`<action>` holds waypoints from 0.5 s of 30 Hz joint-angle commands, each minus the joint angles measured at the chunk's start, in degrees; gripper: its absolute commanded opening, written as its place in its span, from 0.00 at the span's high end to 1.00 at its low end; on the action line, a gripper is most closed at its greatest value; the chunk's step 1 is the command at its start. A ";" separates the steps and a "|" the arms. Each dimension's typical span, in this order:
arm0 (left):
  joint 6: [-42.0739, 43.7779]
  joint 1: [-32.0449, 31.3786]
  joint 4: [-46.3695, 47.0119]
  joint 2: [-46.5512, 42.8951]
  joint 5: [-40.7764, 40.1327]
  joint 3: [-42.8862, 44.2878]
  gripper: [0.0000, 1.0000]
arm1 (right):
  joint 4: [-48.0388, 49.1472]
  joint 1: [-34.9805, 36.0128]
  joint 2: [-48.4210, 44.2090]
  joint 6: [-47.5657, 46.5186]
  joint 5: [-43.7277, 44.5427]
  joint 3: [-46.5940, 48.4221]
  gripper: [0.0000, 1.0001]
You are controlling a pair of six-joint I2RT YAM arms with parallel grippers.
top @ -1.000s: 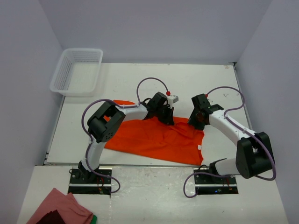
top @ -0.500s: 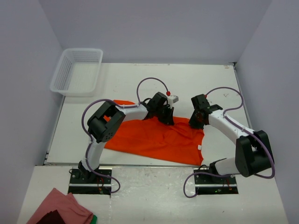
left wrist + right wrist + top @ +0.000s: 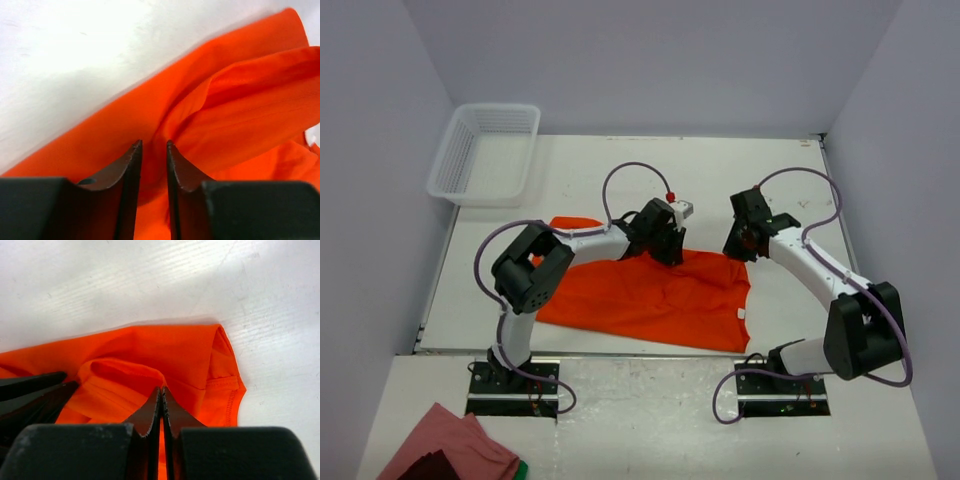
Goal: Fold and stack the t-shirts
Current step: Grap the side of the flattened tshirt furthest away from the robot with both arms
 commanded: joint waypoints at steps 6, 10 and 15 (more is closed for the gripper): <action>0.15 8.20 -15.20 -8.80 -15.27 10.72 0.52 | -0.16 2.04 0.08 -7.81 -3.48 5.43 1.00; 0.33 12.35 -19.95 -10.38 -18.66 14.40 0.38 | 0.19 3.36 -0.53 -9.31 -3.30 6.58 1.00; -0.02 19.02 -27.59 -8.55 -23.07 17.05 0.33 | 0.11 4.07 -0.54 -11.15 -3.83 9.29 1.00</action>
